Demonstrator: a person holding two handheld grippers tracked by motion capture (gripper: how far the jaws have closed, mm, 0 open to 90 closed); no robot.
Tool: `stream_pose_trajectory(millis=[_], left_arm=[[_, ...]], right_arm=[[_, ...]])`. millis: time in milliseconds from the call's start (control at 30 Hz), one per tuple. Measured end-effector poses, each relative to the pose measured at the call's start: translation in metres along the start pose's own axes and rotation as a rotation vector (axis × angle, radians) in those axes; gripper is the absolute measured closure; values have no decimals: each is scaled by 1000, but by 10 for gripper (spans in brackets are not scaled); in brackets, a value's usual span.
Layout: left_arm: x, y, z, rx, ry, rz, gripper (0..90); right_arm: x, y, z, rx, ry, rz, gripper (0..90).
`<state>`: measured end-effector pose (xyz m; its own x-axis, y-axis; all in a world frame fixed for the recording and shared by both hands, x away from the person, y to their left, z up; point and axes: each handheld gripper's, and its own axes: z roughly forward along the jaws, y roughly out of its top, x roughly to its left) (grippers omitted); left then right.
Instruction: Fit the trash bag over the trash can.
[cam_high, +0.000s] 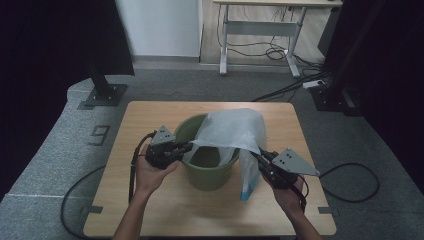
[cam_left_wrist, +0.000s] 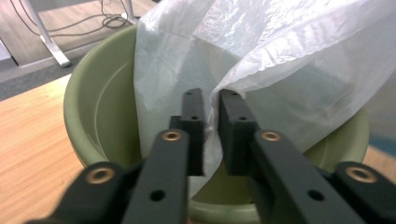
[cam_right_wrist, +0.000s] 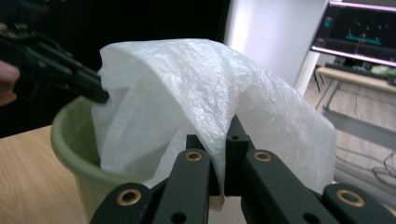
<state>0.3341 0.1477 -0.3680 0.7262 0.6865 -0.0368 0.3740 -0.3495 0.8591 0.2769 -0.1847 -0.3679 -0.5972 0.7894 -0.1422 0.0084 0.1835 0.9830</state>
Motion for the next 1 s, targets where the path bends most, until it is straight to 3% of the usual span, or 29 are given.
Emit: stream_pose_trajectory(millis=[100, 200, 367, 600, 700, 867, 933, 1000], left_arm=[[-8, 2, -3, -3, 20, 59, 596], [-15, 7, -8, -36, 0, 69, 473], [-25, 17, -7, -53, -35, 95, 411], [-35, 23, 8, -22, -61, 109, 418], [-38, 24, 16, 7, -48, 119, 446], [-40, 23, 28, 39, -37, 120, 582], [-39, 22, 31, 44, -34, 100, 637], [-36, 22, 33, 51, -59, 76, 698]], right_arm=[[4, 9, 6, 5, 15, -26, 886], [8, 11, 16, 27, 37, -39, 886], [14, 7, 25, 50, 60, -41, 886], [9, 5, 24, 53, 51, -30, 885], [8, 2, 25, 57, 54, -26, 885], [7, -2, 23, 49, 58, -16, 885], [6, -2, 22, 45, 65, -8, 885], [5, -2, 18, 41, 86, 14, 885]])
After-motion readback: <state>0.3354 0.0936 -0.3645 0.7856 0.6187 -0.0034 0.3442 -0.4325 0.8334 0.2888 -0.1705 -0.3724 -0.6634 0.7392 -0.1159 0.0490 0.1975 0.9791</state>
